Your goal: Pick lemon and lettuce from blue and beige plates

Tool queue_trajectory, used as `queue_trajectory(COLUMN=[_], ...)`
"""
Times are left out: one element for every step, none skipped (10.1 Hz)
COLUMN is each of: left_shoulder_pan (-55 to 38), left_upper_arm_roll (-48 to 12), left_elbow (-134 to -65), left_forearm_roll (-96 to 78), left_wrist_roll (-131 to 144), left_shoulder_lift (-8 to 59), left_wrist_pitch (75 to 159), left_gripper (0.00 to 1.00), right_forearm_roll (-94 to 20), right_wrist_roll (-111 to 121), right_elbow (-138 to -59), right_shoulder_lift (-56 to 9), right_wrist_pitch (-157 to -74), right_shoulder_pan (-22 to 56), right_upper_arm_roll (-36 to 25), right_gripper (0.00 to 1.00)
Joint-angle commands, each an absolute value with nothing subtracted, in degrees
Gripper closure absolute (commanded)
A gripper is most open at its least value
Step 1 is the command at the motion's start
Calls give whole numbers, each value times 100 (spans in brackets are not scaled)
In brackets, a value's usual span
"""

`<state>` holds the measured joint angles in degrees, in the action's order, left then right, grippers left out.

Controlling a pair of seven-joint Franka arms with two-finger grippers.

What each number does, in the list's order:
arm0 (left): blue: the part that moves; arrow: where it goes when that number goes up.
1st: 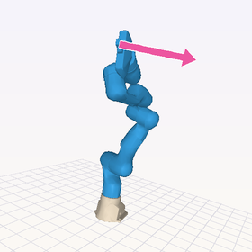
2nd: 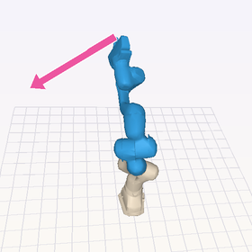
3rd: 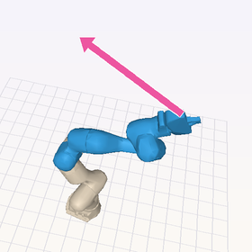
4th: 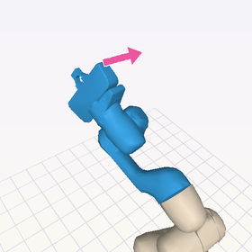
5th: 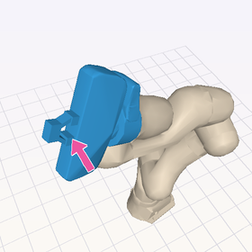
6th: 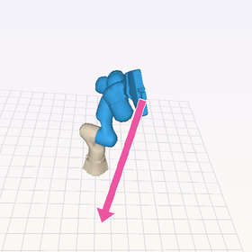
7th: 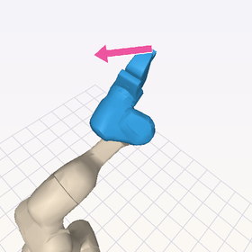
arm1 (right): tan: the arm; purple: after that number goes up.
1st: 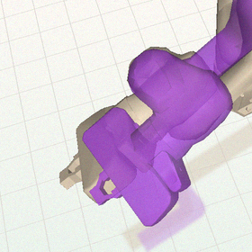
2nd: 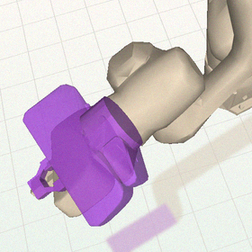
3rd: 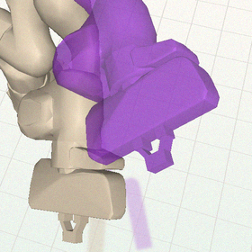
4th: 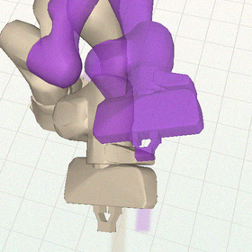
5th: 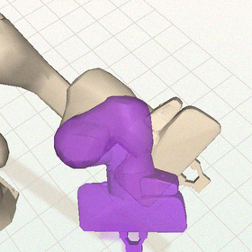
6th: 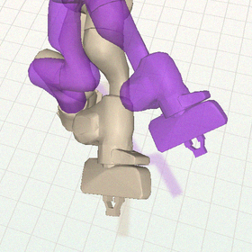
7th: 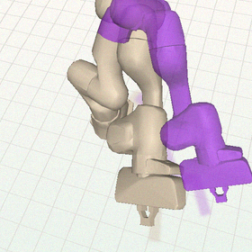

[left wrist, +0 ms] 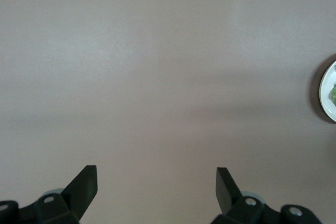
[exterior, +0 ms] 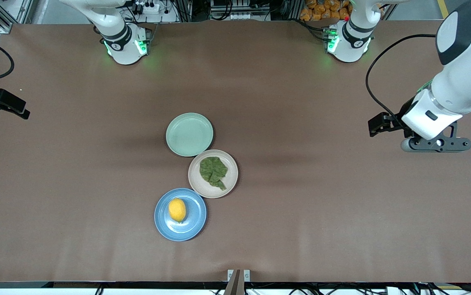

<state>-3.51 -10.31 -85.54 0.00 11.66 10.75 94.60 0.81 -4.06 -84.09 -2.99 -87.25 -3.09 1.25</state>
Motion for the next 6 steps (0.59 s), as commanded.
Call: queue_trajectory(left_shoulder_pan=[-500, -544, -649, -772, -965, -1228], left_upper_arm_roll=[-1011, -1011, -1011, -1011, -1002, -1002], left_elbow=[-8499, -8490, -8464, -8394, -8333, -8271], left_forearm_roll=[-35, -44, -44, -44, 0, 87], left_wrist_roll=[1440, 1555, 1738, 1993, 2300, 2773], left_shoulder_lift=[1230, 1300, 1396, 1545, 1695, 1888], left_wrist_pitch=[9518, 9562, 9641, 9720, 9843, 10026], left_gripper=[0, 0, 0, 0, 0, 0], right_forearm_roll=[97, 97, 97, 97, 97, 97], right_wrist_roll=[-404, -430, -439, -448, -474, -475], right_elbow=[-8604, -8674, -8683, -8701, -8814, -8929], right_shoulder_lift=[-220, -220, -228, -246, -255, -281], right_wrist_pitch=[-8876, -8947, -8965, -8982, -9104, -9279], right_shoulder_pan=[-229, -185, -167, -123, -45, 43], right_upper_arm_roll=[158, 150, 158, 150, 158, 150], right_gripper=[0, 0, 0, 0, 0, 0])
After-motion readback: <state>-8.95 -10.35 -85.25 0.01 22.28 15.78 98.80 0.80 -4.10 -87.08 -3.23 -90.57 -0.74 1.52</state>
